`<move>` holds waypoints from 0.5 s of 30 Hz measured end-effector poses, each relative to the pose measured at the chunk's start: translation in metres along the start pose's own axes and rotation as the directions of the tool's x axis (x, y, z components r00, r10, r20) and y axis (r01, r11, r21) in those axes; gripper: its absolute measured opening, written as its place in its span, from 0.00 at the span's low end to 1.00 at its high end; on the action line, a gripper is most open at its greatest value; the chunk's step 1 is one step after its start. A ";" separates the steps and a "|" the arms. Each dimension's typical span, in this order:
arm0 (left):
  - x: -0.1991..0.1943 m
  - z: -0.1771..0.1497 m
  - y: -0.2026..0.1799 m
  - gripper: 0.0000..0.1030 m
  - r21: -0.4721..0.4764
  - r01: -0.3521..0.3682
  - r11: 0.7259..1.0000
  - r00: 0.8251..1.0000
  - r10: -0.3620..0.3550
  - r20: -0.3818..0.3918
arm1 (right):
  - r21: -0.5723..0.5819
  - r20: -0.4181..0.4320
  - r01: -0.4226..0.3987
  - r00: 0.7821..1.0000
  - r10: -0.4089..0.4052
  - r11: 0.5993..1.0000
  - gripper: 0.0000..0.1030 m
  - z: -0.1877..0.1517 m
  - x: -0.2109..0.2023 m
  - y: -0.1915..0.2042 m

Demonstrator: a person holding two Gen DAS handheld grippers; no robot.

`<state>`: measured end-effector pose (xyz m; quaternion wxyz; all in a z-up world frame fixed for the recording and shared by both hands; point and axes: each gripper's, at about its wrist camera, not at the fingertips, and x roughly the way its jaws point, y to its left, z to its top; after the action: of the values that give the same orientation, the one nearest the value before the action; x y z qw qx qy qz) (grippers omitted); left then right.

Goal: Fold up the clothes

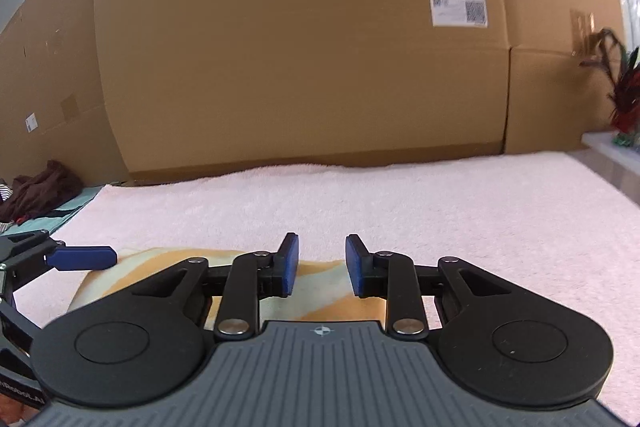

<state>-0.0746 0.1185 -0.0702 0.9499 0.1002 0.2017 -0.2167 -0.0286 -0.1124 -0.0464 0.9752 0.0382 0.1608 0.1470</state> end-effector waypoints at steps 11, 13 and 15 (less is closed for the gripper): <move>-0.043 -0.003 0.004 0.93 -0.073 0.046 0.996 0.988 -0.034 0.151 | -0.074 -0.029 -0.029 0.999 0.027 0.997 0.30 -0.029 -0.003 -0.001; -0.046 -0.002 0.005 0.94 -0.099 0.078 0.992 0.987 -0.062 0.151 | -0.043 -0.014 -0.029 1.000 0.028 0.999 0.30 -0.027 -0.008 -0.003; -0.039 -0.006 0.006 0.93 -0.125 0.117 0.985 0.988 -0.103 0.114 | -0.013 0.018 -0.031 0.999 0.031 0.999 0.31 -0.025 -0.017 -0.004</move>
<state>-0.1067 0.1398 -0.0586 0.9505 0.0142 0.1693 -0.2602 -0.0509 -0.1203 -0.0653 0.9745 0.0358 0.1503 0.1630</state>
